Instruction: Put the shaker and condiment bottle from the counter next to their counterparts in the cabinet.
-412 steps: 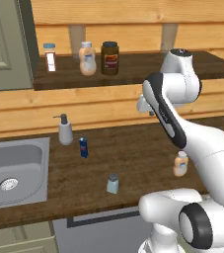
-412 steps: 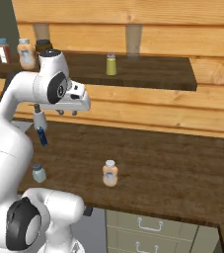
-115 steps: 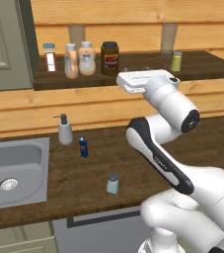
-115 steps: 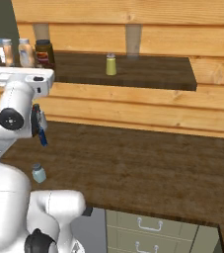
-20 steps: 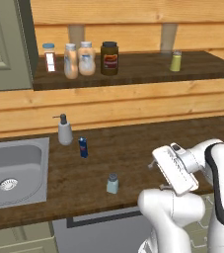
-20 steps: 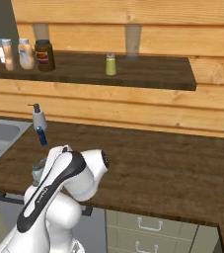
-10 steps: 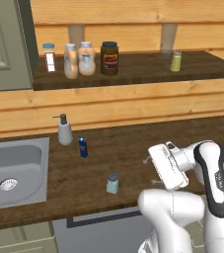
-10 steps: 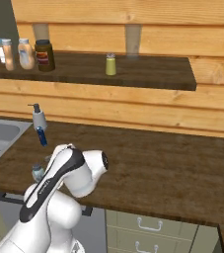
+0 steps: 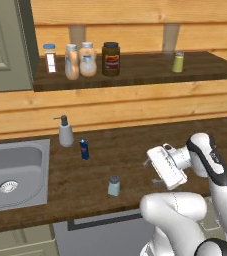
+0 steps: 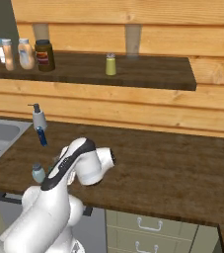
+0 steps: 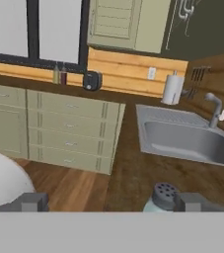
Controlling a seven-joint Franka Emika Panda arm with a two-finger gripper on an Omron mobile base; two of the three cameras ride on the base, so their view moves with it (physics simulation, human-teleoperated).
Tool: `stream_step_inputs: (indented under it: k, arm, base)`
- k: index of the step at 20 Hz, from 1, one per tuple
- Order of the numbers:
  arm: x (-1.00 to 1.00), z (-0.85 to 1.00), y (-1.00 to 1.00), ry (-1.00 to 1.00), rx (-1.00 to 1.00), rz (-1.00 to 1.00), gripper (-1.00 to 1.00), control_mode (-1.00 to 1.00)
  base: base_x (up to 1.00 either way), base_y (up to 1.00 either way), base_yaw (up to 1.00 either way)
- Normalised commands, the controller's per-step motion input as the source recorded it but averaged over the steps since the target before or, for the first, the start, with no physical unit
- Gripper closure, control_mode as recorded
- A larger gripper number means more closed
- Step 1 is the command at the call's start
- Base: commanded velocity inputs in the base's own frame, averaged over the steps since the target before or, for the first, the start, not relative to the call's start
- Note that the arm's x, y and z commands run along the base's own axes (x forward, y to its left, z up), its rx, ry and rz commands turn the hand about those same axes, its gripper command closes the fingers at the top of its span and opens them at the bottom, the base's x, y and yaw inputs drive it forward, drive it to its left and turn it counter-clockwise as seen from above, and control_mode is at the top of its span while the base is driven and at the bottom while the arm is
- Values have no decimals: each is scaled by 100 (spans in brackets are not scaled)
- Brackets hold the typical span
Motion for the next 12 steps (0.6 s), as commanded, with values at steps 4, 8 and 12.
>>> stream_step_inputs:
  k: [4, 8, 12]
  arm:
    - [57, -19, 8, 0, 8, 2, -100, -100]
    - [26, -24, 5, -1, 4, 0, -100, -100]
    - [11, -31, 11, -4, 0, 0, -100, -100]
  base:
    - [0, 0, 0]
    - [0, 0, 0]
    - [0, 0, 0]
